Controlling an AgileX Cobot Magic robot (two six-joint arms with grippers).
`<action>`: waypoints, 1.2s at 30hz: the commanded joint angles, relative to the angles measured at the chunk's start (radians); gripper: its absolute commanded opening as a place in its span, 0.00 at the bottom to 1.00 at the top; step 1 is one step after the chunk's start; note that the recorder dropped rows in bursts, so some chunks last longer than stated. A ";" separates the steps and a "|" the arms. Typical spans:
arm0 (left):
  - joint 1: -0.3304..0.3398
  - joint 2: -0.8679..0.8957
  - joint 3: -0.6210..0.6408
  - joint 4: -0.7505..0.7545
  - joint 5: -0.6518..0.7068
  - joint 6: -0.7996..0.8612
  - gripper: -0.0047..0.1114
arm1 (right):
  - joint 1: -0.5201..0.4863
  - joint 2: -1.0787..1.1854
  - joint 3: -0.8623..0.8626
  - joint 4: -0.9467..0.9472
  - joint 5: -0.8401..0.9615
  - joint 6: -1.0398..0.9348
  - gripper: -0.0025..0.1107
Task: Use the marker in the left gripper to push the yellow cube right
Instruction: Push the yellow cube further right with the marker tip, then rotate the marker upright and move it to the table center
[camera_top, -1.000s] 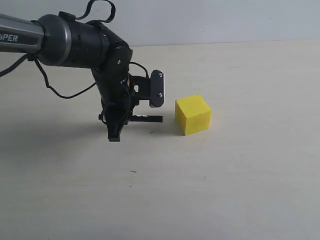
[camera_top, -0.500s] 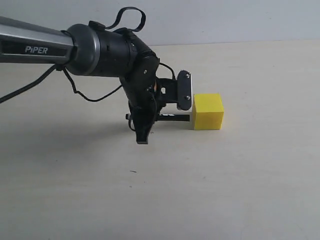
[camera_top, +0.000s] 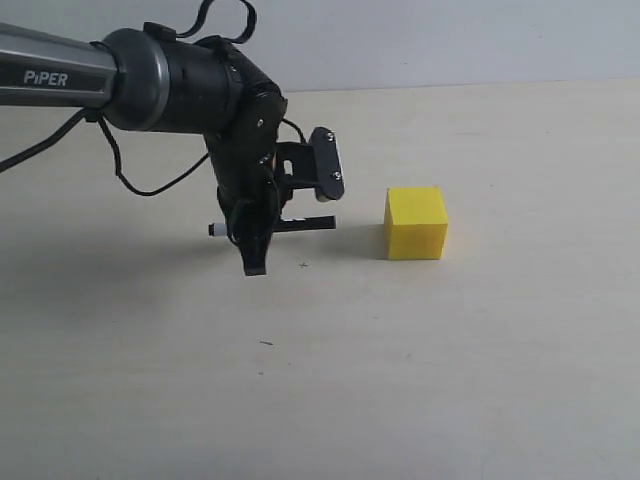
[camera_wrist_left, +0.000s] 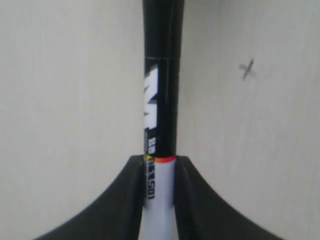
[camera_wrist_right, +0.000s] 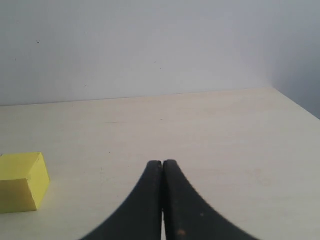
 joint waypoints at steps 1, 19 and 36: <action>-0.062 0.012 -0.022 0.002 -0.121 -0.013 0.04 | -0.004 -0.002 0.005 0.000 -0.004 0.000 0.02; -0.109 0.072 -0.129 -0.011 -0.013 -0.091 0.04 | -0.004 -0.002 0.005 0.000 -0.013 0.000 0.02; -0.121 0.110 -0.190 0.027 -0.047 -0.145 0.04 | -0.004 -0.002 0.005 0.000 -0.011 0.000 0.02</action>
